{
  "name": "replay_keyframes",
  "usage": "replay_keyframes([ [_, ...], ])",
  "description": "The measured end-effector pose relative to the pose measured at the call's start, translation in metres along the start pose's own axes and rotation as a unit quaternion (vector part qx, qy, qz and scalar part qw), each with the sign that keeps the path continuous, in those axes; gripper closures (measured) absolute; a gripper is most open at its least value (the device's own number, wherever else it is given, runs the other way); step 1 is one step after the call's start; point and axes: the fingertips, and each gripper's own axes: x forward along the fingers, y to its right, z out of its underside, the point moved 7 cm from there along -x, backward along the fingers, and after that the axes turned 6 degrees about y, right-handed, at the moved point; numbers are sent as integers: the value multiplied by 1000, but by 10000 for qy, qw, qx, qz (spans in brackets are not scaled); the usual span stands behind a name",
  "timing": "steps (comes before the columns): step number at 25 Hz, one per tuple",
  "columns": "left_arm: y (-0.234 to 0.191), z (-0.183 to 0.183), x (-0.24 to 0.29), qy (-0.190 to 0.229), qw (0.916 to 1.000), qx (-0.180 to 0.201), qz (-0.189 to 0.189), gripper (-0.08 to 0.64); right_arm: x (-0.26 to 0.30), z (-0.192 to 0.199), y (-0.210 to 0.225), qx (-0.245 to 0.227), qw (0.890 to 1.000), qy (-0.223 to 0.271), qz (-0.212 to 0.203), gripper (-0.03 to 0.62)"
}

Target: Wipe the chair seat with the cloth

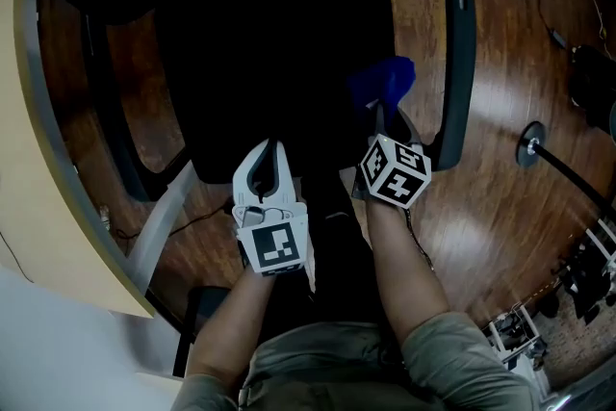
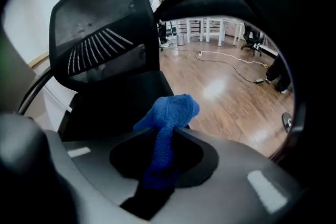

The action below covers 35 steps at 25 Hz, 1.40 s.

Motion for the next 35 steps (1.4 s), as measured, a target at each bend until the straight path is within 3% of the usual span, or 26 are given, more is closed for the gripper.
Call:
replay_keyframes([
  [5,-33,4,-26,110,9994,-218,-255,555,-17,-11,-52,-503,9966,287,-591,515],
  [9,-65,12,-55,164,9979,-380,-493,555,-32,-8,-118,-1052,9832,396,-1436,515],
  [14,-100,32,-89,97,9955,-516,-795,555,-48,14,-203,-1995,9499,342,-2381,515],
  [19,-129,59,-115,70,9917,-722,-1060,555,-59,52,-277,-3085,8978,2,-3144,514],
  [23,-144,74,-129,131,9898,-836,-1149,555,-64,75,-315,-3760,8634,-109,-3361,514],
  [25,-149,77,-133,155,9907,-819,-1075,555,-64,84,-328,-3977,8524,-176,-3392,514],
  [35,-152,92,-137,80,9900,-897,-1085,555,-52,125,-347,-4353,8247,-682,-3546,514],
])
